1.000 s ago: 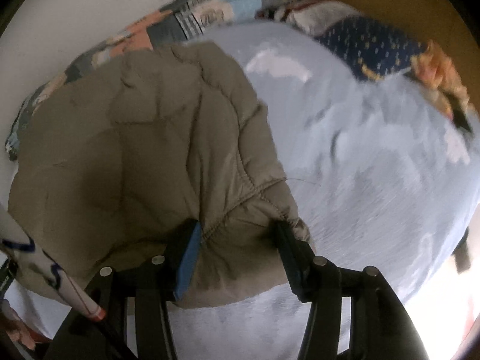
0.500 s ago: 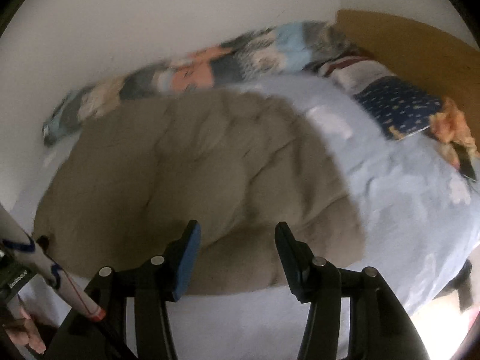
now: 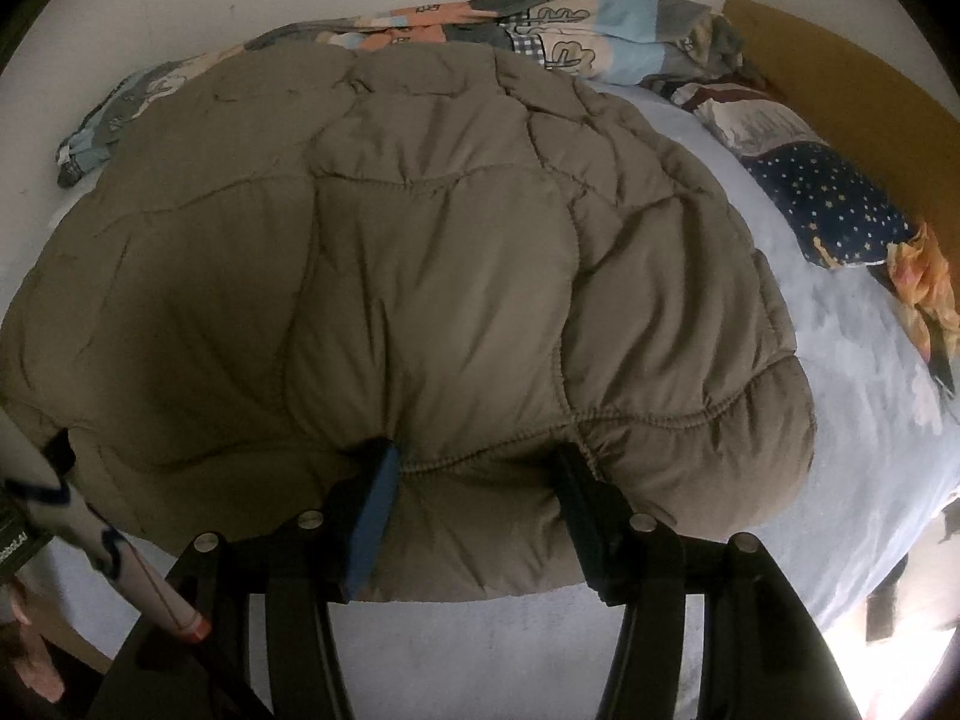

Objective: Fold large clothes

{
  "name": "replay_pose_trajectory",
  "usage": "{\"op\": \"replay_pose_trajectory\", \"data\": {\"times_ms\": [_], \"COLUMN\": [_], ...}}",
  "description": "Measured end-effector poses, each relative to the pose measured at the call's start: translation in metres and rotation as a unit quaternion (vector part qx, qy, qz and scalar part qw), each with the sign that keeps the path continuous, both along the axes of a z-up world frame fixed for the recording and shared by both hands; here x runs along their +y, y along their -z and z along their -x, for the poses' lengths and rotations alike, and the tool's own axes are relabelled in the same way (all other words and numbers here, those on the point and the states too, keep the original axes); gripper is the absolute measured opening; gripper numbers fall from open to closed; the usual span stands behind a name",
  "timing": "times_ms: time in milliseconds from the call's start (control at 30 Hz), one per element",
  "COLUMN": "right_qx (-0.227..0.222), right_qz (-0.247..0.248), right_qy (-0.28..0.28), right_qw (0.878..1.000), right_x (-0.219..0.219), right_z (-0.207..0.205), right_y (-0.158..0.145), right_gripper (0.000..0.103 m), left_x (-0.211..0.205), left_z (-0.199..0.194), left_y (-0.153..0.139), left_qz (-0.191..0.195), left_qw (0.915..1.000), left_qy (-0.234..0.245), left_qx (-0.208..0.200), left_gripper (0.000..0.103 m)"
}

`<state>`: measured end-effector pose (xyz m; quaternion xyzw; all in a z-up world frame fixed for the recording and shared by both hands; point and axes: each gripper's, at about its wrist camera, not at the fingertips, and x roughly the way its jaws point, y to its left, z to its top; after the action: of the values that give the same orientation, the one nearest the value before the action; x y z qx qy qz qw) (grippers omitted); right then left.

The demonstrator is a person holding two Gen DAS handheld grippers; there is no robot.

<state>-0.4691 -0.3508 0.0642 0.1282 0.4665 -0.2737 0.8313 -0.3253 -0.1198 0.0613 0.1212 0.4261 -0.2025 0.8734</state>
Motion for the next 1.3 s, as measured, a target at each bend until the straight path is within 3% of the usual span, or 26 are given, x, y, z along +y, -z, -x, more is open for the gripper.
{"op": "replay_pose_trajectory", "data": {"times_ms": [133,333,567,667,733,933,1100,1200,1300], "right_qx": [-0.01,-0.049,-0.076,-0.104,-0.104,-0.096,-0.089,-0.065,-0.044], "right_qz": [0.011,0.015,0.025,0.0,0.008,-0.006,0.016,0.0,0.023], "right_qy": [0.007,0.019,0.025,0.026,0.009,-0.018,-0.02,-0.017,-0.024], "right_qw": [1.0,0.999,0.997,0.994,0.995,0.995,0.996,0.998,0.998], "right_x": [0.003,0.024,0.036,0.033,0.036,0.04,0.027,0.018,0.023], "right_z": [0.003,0.038,0.076,0.073,0.062,0.025,-0.002,-0.012,-0.019], "right_y": [-0.005,-0.032,-0.06,-0.07,-0.073,-0.061,-0.052,-0.027,-0.009], "right_gripper": [0.058,0.06,0.065,0.065,0.065,0.065,0.068,0.071,0.075], "left_x": [0.001,0.014,0.025,0.03,0.031,0.013,-0.015,-0.028,-0.036], "left_z": [0.007,0.021,0.04,0.038,0.038,0.043,0.04,0.028,0.016], "left_y": [-0.004,-0.02,-0.044,-0.05,-0.052,-0.056,-0.061,-0.04,-0.019], "left_qz": [0.002,0.044,0.068,0.079,0.08,0.06,0.042,0.026,0.023], "left_qw": [0.9999,0.9988,0.9975,0.9965,0.9964,0.9968,0.993,0.9954,0.9977], "left_qy": [-0.01,-0.016,0.0,-0.009,-0.011,0.012,0.053,0.055,0.046], "left_qx": [-0.002,0.009,-0.02,-0.023,-0.024,-0.052,-0.096,-0.074,-0.044], "left_gripper": [0.1,0.1,0.1,0.1,0.1,0.1,0.1,0.1,0.101]}}
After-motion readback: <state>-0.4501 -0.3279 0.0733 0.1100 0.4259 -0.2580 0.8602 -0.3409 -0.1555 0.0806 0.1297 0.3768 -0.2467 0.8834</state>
